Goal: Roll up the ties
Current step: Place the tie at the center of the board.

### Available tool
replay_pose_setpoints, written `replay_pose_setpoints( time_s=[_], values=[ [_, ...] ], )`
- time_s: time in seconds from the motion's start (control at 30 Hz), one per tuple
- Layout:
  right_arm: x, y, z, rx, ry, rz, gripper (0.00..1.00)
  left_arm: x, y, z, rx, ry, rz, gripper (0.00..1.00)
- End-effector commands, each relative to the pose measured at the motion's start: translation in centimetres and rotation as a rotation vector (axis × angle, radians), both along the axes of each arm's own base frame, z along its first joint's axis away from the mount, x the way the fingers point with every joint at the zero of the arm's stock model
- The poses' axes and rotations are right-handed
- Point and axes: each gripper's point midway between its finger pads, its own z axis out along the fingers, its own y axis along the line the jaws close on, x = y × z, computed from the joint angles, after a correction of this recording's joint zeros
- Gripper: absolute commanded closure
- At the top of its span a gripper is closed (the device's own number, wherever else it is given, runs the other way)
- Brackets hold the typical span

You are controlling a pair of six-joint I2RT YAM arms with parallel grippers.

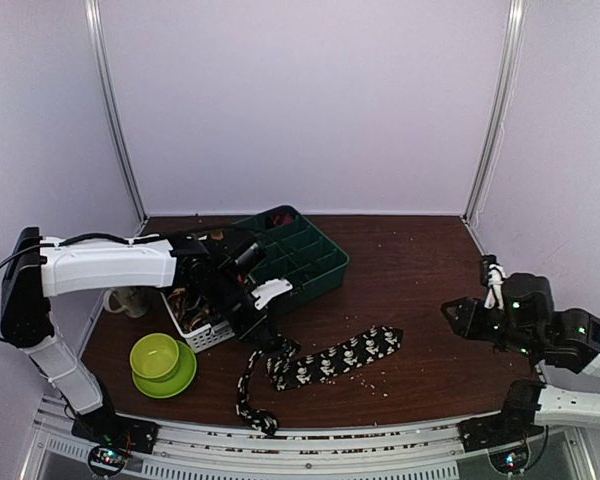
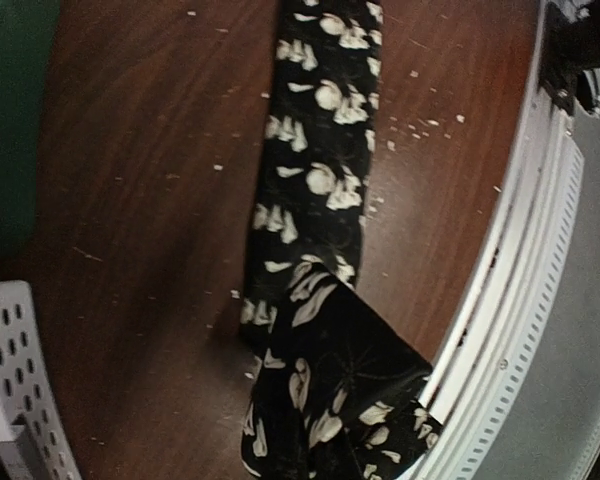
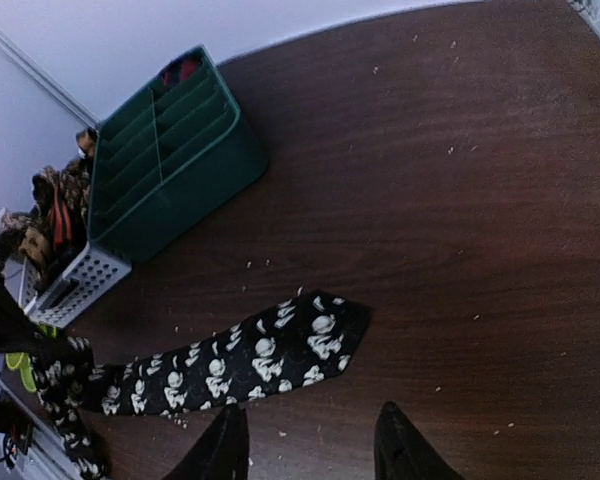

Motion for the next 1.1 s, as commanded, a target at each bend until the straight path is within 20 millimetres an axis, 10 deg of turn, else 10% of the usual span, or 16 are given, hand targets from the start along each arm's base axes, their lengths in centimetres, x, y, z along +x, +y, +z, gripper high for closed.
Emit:
replay_pose_setpoints(
  time_s=[0.0,0.07,0.3,0.47,0.67,1.07],
  values=[
    [-0.2,6.2,-2.0,-0.002,0.105,0.248,0.51,4.4,1.3,0.8,0.059,-0.092,0.151,1.0],
    [0.1,7.8,-3.1,-0.043,0.139,0.303,0.31,5.5,3.2,0.4,0.12,-0.114,0.215,1.0],
    [0.0,13.5,-6.0,-0.085,0.17,0.512,0.28,7.9,6.8,-0.9,0.261,-0.179,0.33,0.98],
    [-0.8,16.0,-9.2,-0.197,0.22,0.594,0.31,7.8,6.6,2.1,0.157,-0.258,0.315,0.67],
    [0.1,15.7,-7.6,-0.039,0.202,0.539,0.29,2.5,1.7,7.1,-0.082,-0.459,0.014,0.32],
    [3.0,8.0,-5.5,0.283,0.17,0.271,0.27,0.3,-12.5,0.2,-0.09,-0.49,-0.252,0.32]
  ],
)
